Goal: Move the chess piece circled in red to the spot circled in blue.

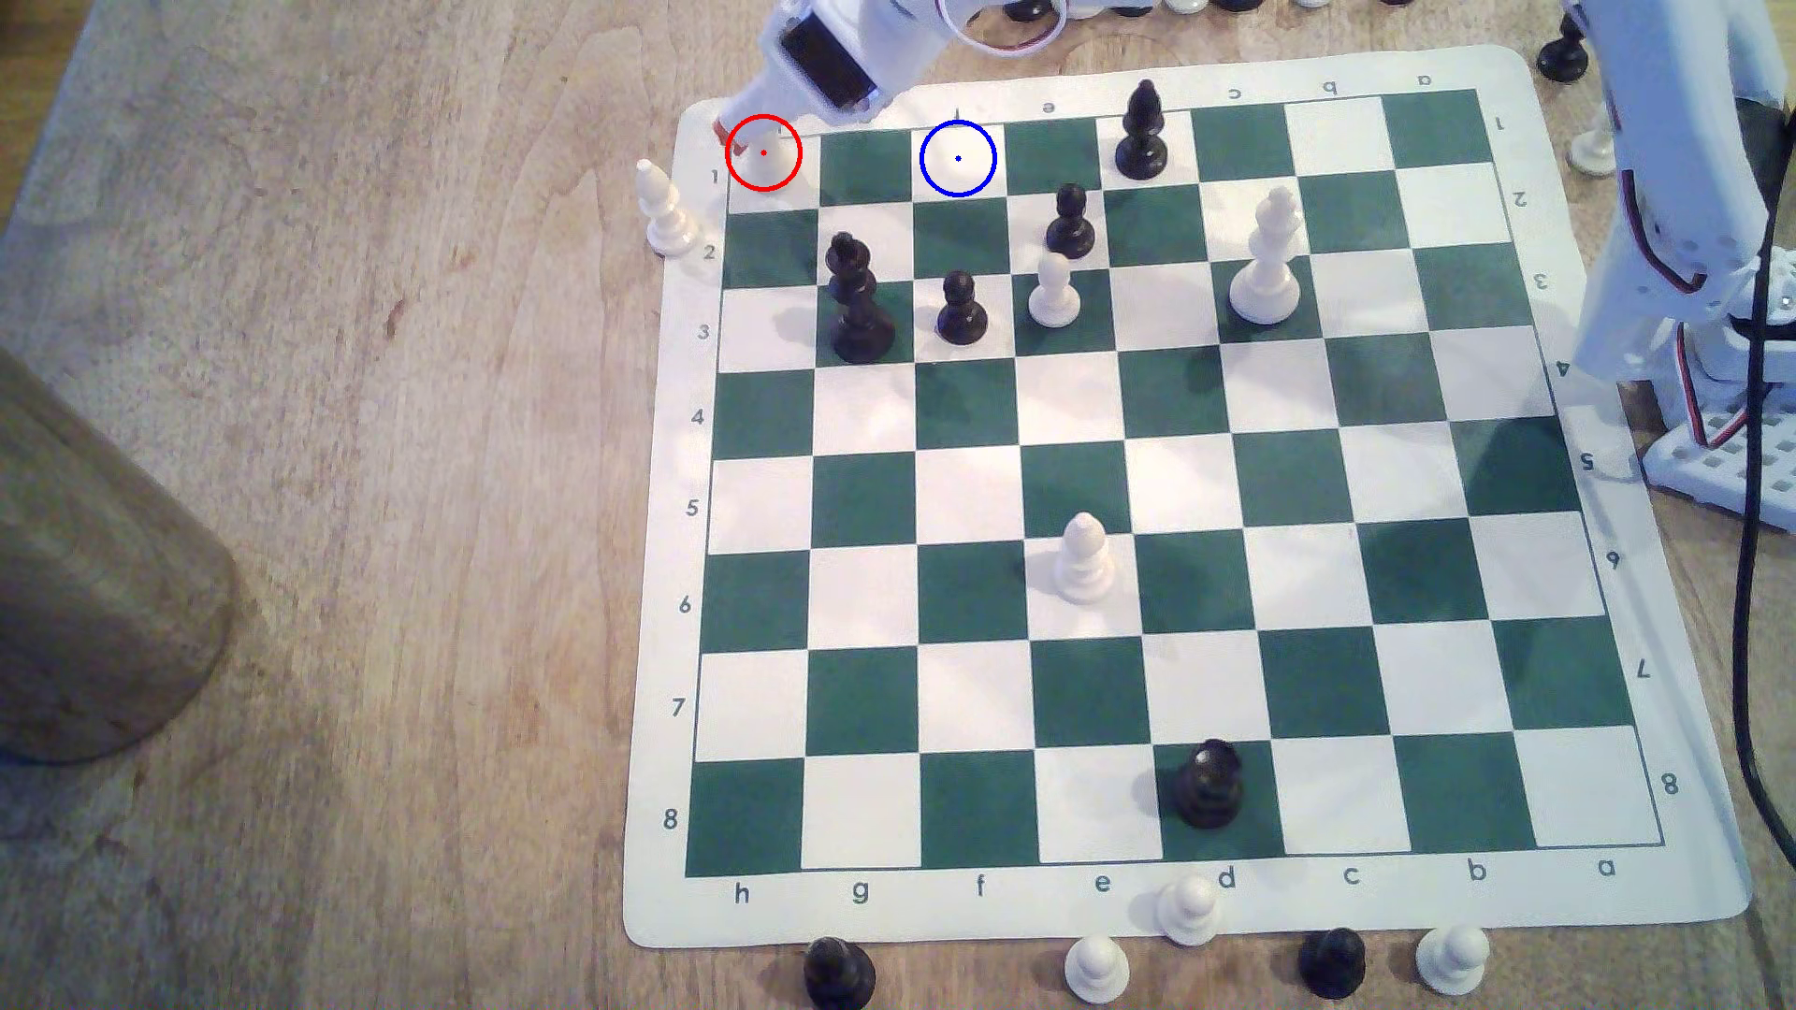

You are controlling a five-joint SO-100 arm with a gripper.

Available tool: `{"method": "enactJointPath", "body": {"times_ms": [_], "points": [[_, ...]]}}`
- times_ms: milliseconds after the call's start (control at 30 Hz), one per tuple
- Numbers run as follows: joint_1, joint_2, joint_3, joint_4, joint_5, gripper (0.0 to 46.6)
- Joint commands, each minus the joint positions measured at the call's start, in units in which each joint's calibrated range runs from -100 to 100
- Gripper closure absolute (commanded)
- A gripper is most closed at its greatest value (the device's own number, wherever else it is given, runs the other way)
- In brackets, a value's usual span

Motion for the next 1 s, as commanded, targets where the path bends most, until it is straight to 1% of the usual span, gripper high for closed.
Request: {"method": "enactJointPath", "body": {"times_ms": [0,233,500,667,733,967], "points": [[0.53,-0.37,-6.88,-1.52,-0.24,28.8],[0.92,3.11,-8.87,-2.50,-0.24,29.2],[0.76,4.13,-10.78,-2.66,-0.39,30.5],[0.53,4.39,-11.05,-2.66,-0.49,33.6],[0.53,4.39,-11.05,-2.50,-0.49,34.0],[-0.26,4.56,-10.96,-1.93,-0.49,33.4]]}}
